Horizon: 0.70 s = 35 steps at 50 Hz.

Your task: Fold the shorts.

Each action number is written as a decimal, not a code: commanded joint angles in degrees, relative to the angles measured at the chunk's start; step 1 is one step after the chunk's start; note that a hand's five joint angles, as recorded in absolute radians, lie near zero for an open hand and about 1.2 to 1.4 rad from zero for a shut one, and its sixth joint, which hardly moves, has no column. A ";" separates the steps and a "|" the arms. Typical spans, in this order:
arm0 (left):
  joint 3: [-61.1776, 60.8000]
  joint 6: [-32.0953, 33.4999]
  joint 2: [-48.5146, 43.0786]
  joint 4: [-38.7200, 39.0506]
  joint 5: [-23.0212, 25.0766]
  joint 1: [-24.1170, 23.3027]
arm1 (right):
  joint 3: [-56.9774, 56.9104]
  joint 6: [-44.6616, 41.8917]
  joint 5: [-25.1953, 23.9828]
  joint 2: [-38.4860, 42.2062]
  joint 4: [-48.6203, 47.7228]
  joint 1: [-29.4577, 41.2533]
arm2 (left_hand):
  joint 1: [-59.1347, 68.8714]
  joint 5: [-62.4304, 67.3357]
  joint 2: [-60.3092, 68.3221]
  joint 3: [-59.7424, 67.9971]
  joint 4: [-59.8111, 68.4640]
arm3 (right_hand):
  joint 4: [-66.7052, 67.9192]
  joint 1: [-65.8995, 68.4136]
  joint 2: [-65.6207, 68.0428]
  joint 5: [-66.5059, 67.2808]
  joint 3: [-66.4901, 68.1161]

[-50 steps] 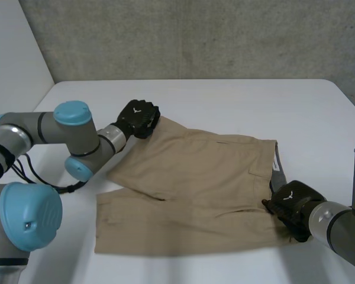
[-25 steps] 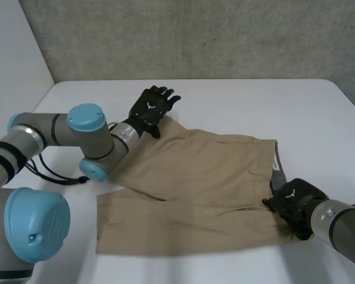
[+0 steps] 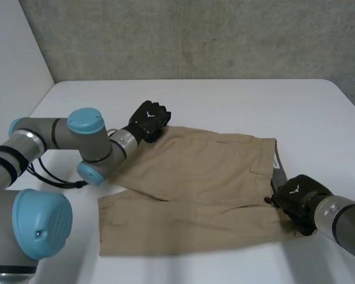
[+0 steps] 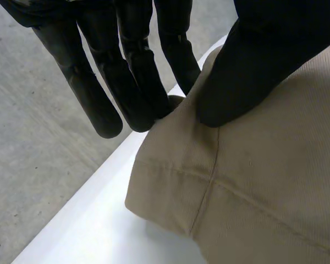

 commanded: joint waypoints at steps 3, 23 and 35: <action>0.44 8.64 -0.02 0.21 -4.42 1.12 | -0.02 0.00 0.07 0.00 -0.07 0.05 | 15.99 16.31 15.39 15.90 15.62 | 11.73 24.20 12.51 12.99 11.86; -6.94 16.56 3.58 7.58 -6.62 0.86 | -0.02 0.18 -0.02 -0.27 -0.33 0.14 | -20.87 -20.56 -21.47 -20.96 -21.25 | 11.73 24.20 12.51 12.99 11.86; -31.51 11.66 24.99 14.81 -12.77 0.95 | -2.65 6.23 -0.46 -1.76 -2.88 0.40 | -50.62 -50.31 -51.22 -50.71 -51.00 | 11.73 24.20 12.51 12.99 11.86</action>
